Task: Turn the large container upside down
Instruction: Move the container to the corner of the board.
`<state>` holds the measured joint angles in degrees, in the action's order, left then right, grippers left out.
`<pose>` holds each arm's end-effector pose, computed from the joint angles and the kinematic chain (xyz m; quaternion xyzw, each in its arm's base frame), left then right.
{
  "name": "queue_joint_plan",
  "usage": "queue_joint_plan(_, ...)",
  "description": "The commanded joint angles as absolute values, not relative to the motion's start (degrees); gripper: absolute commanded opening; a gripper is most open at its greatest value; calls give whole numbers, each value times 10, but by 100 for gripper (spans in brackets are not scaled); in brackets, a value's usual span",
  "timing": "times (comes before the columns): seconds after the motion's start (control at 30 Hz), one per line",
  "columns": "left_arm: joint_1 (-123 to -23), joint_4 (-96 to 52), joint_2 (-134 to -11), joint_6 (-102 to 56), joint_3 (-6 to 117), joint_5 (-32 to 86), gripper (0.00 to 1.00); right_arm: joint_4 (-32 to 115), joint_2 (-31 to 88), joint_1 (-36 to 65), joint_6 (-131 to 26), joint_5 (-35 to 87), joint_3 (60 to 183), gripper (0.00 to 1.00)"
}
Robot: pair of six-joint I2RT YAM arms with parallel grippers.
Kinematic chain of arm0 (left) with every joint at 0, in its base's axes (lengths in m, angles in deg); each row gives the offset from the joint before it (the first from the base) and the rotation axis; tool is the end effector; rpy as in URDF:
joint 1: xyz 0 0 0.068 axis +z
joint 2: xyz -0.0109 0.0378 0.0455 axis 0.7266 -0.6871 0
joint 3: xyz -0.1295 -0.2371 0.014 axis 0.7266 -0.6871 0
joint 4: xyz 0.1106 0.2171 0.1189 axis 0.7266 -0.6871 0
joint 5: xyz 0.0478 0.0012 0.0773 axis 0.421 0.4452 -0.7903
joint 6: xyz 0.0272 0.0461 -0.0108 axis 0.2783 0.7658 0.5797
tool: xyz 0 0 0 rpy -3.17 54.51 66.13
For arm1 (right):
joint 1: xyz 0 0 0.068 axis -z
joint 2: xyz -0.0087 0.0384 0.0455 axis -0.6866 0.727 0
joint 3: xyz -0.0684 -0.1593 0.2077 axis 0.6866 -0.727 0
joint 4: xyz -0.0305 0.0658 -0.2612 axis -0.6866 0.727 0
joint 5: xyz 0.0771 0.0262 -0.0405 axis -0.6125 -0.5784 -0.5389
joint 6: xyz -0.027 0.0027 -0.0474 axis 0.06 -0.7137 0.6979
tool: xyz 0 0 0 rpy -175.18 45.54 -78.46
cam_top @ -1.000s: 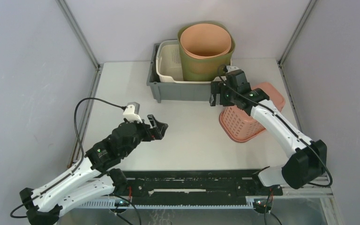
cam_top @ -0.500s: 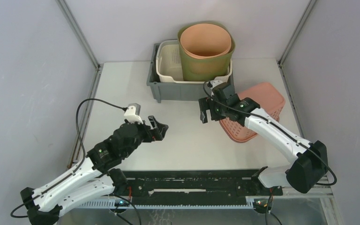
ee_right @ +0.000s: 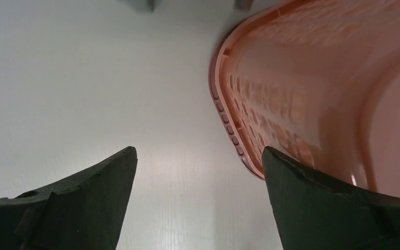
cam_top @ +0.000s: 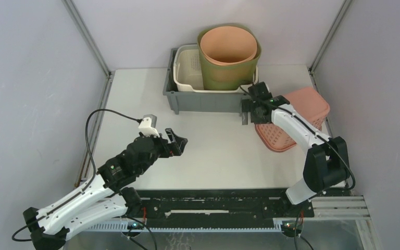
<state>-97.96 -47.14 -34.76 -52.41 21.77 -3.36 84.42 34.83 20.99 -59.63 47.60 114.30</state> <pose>0.1155 -0.1222 0.2962 -0.0304 0.8216 -0.2813 0.4950 0.2992 0.1138 0.2527 -0.0447 0.9636 -0.0353 0.2611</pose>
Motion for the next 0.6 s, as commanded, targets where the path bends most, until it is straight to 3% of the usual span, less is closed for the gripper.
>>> queue_joint_plan(0.0, -982, -447, -343, -525, 211, -32, 100, 824, 366, 253, -576, 491, 1209, 98)
queue_joint_plan(0.3, -982, -448, -345, -523, 212, -33, 100, 809, 405, 281, -564, 407, 1307, 98)
queue_joint_plan(0.57, -982, -448, -347, -519, 216, -34, 100, 794, 282, 261, -590, 362, 1260, 99)
